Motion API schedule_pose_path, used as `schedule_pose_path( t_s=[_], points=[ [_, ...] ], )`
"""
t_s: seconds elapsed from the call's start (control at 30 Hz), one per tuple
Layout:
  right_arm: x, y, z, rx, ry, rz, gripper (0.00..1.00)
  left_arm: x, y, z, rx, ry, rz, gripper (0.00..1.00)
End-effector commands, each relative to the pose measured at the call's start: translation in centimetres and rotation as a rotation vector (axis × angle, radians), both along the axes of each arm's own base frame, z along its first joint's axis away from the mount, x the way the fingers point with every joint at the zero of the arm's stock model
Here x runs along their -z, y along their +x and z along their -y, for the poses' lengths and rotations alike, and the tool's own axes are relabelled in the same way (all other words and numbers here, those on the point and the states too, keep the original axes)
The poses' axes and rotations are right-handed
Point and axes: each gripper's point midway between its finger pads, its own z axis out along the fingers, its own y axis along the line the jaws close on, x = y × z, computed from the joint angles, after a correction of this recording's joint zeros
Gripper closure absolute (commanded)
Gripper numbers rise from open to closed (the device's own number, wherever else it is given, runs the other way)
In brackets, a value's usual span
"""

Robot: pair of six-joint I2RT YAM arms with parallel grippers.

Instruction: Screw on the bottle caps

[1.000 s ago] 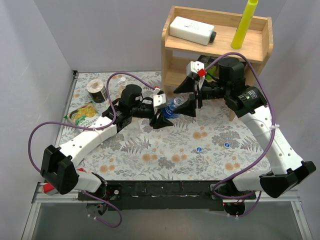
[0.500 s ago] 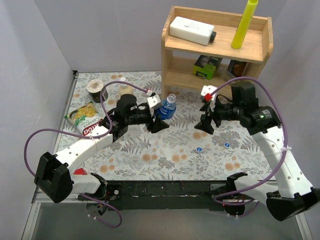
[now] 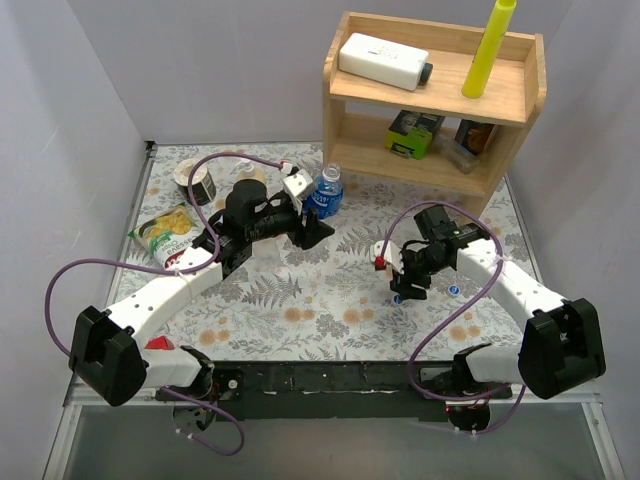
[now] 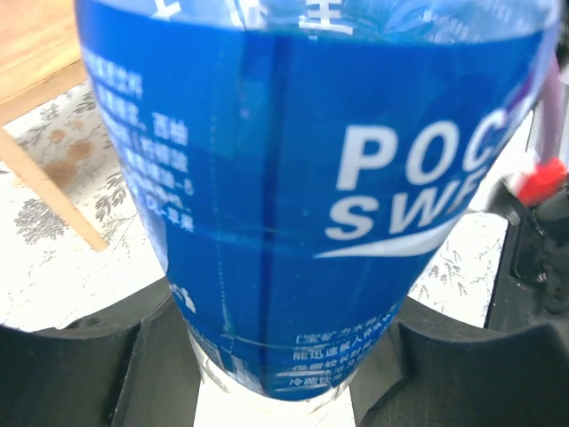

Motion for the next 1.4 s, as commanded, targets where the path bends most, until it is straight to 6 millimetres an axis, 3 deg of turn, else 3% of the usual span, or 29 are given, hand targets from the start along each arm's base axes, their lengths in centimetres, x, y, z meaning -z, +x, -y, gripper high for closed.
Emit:
schedule_pose_path(
  t_s=[0.0, 0.5, 0.93, 1.37],
  points=[
    [1.2, 0.2, -0.5, -0.209, -0.016, 0.143, 0.33, -2.9, 0.6, -0.6, -0.037, -0.042, 0.046, 1.00],
    [5.7, -0.8, 0.5, -0.230, -0.114, 0.093, 0.37, -2.1, 0.5, -0.8, -0.037, -0.037, 0.032, 1.00],
    [6.5, -0.5, -0.3, -0.244, -0.114, 0.089, 0.45, -1.4, 0.4, -0.9, -0.035, -0.035, 0.018, 1.00],
    [7.9, -1.7, 1.1, -0.267, -0.168, 0.071, 0.52, -0.8, 0.3, -1.0, -0.034, -0.026, 0.010, 1.00]
  ],
)
